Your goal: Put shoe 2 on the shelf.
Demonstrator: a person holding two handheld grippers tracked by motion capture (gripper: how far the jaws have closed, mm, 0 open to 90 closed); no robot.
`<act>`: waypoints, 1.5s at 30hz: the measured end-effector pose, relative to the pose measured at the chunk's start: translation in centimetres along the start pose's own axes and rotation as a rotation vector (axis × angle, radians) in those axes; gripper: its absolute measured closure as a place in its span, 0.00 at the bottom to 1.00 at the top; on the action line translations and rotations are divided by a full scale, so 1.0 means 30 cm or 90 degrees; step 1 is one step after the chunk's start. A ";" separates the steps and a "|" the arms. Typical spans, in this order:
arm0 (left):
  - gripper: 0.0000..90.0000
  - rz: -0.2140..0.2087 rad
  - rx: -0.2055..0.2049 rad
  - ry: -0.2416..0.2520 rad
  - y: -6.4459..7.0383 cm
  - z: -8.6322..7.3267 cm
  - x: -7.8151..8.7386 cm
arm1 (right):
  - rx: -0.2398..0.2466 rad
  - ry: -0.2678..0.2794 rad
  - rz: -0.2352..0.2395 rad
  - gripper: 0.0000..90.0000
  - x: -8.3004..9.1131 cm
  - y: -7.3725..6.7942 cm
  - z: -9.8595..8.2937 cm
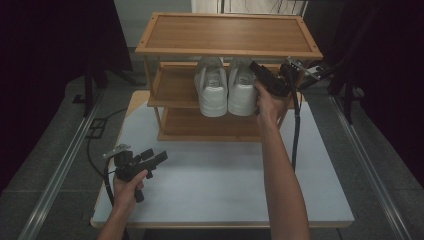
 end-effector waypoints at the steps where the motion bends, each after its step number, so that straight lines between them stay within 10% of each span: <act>1: 0.26 0.000 0.000 0.000 0.001 -0.001 -0.001 | 0.005 0.002 0.002 0.56 0.006 0.000 -0.001; 21: 0.26 0.026 -0.015 0.003 -0.016 -0.013 0.002 | 0.067 -0.002 0.072 0.54 0.150 -0.012 -0.040; 45: 0.26 0.026 -0.048 0.002 -0.002 -0.029 0.007 | 0.162 -0.014 0.161 0.52 0.432 0.067 -0.259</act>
Point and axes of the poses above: each handheld gripper's, and its own axes: x roughly backward along the jaws, z roughly out of its top, y roughly to its right, the point moved 7 cm from there along -x, roughly forward along the jaws, and after that the axes turned 8 degrees about x, right-handed, at the moved point
